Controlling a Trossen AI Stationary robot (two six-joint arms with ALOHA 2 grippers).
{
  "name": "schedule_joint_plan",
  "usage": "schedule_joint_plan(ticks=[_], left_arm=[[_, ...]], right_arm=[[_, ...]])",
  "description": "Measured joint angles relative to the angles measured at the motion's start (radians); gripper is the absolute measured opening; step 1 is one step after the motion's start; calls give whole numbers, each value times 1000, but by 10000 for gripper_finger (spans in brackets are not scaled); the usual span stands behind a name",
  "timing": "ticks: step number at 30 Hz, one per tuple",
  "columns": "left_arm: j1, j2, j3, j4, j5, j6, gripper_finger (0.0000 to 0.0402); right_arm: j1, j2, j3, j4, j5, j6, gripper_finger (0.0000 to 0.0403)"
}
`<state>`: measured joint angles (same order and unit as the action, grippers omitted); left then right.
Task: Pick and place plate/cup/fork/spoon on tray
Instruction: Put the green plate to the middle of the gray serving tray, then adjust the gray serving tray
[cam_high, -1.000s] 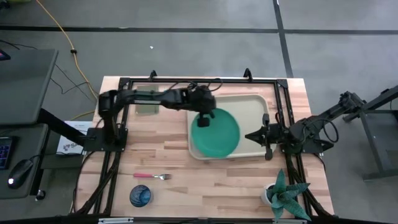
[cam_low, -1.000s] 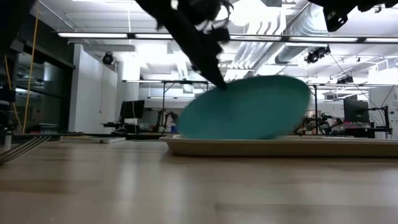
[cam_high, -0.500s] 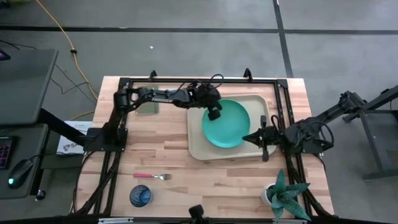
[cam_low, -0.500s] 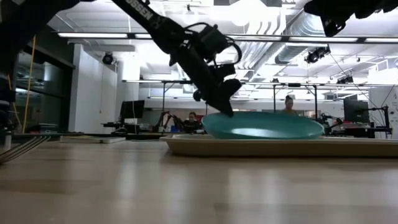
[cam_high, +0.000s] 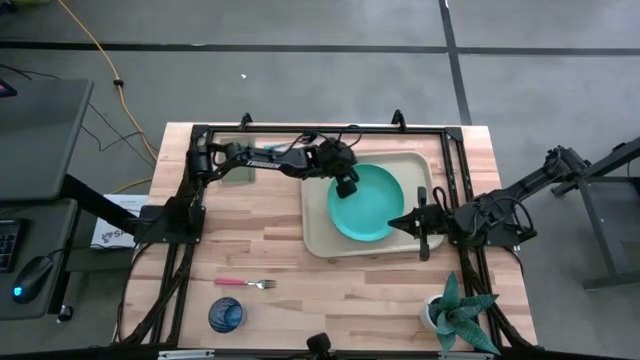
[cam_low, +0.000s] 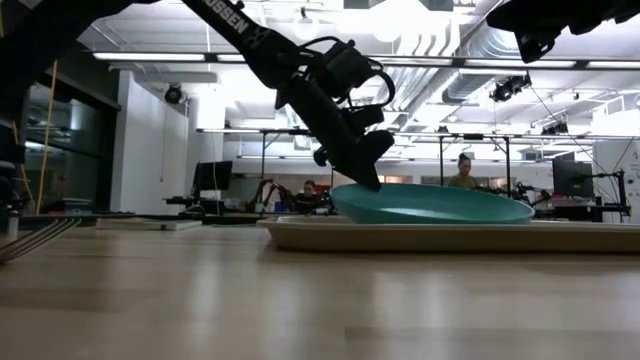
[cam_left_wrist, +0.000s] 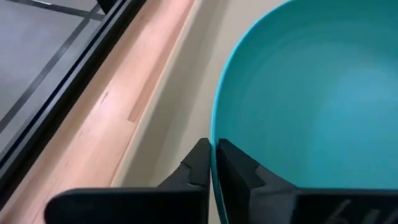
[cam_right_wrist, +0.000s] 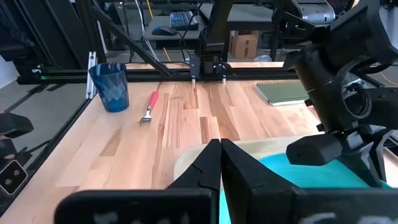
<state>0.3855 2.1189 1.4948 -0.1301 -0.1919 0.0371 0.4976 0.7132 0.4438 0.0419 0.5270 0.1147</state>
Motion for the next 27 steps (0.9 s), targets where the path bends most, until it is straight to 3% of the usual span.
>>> schedule_joint_plan(ticks=[11,16,21,27], left_arm=[[-2,-25,-1,-9,-38,23,126],[-8,-138,-2,-105,-40,32,171],[-23,-324,-31,-256,-31,-67,182],[-123,-579,-321,-76,-29,-114,149]], right_arm=[[0,0,0,0,0,0,0],[0,0,0,0,8,-2,0],[0,1,0,-9,75,23,0],[0,2,0,-65,174,98,0]])
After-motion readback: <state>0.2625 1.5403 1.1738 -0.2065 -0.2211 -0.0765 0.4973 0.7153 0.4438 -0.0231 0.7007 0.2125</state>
